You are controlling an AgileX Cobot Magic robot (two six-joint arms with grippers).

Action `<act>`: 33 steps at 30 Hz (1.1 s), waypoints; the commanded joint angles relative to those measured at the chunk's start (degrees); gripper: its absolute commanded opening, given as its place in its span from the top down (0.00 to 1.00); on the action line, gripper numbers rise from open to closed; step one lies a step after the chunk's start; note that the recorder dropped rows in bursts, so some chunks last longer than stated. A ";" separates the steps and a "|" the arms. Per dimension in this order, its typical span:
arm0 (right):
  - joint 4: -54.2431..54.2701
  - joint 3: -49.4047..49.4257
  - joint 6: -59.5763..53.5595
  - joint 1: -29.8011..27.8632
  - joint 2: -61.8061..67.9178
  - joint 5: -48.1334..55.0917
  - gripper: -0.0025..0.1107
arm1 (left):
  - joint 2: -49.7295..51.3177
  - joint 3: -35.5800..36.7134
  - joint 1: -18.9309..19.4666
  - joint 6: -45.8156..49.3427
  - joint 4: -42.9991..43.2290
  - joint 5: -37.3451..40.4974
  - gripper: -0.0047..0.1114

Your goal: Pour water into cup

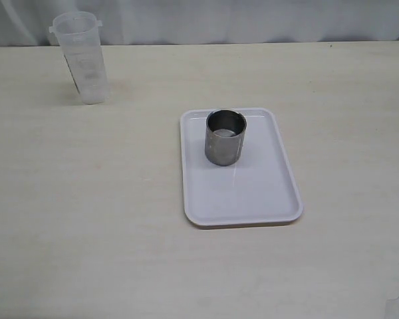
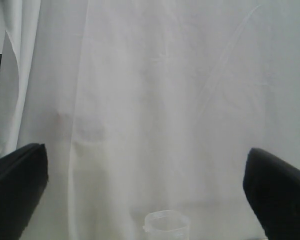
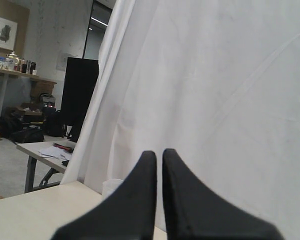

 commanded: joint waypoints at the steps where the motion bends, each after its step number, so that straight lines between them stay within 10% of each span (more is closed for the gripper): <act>1: 0.21 0.36 0.34 -0.23 -0.25 0.42 0.94 | -0.19 0.25 0.06 -0.38 -0.32 0.06 0.06; 33: 0.30 0.36 0.34 -0.23 -0.39 0.42 0.94 | -27.76 0.25 0.06 10.09 -9.46 42.16 0.06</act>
